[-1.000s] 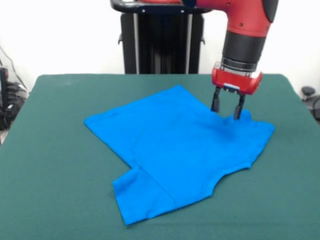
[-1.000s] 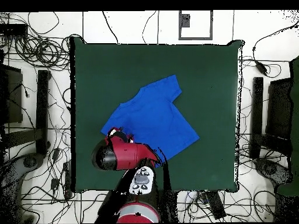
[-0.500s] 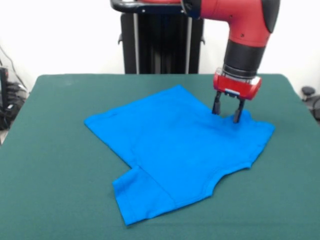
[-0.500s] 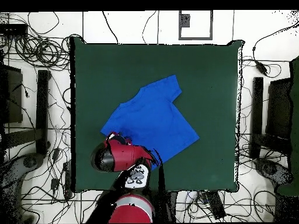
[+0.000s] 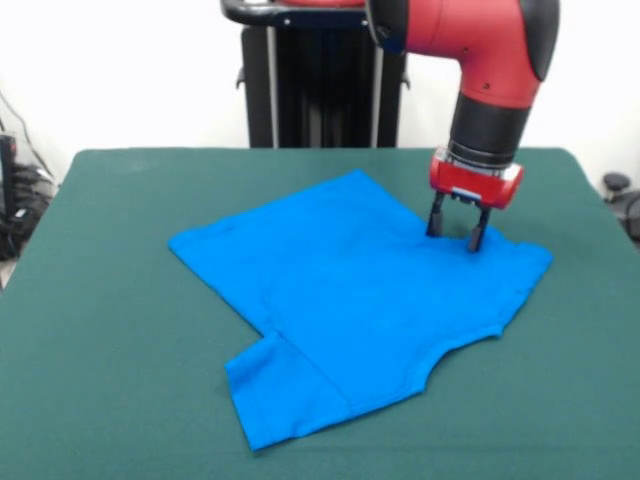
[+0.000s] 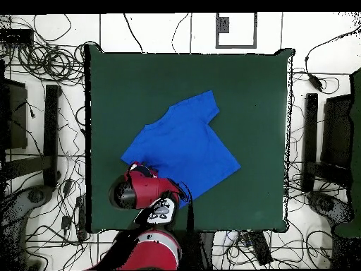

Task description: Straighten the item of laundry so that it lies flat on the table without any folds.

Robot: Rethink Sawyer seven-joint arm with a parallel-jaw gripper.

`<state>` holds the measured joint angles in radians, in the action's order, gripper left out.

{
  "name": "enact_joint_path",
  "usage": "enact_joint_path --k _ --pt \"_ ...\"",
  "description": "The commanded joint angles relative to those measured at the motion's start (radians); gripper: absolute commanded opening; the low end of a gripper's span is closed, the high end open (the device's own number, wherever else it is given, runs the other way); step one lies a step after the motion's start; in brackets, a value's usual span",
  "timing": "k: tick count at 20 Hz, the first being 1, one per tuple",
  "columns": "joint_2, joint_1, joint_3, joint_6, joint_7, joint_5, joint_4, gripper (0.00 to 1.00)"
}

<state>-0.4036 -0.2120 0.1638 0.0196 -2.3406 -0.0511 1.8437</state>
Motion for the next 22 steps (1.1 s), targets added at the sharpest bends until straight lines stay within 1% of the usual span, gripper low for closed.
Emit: enact_joint_path --k 1,12,17,22 --pt "0.094 -0.025 -0.078 -0.076 -0.189 -0.084 -0.047 1.00" --pt "0.095 -0.029 -0.092 -0.076 -0.198 -0.102 -0.051 1.00" --pt "0.092 -0.060 -0.084 -0.056 -0.214 -0.135 -0.060 1.00" --pt "0.089 -0.065 -0.091 -0.053 -0.217 -0.157 -0.059 1.00"
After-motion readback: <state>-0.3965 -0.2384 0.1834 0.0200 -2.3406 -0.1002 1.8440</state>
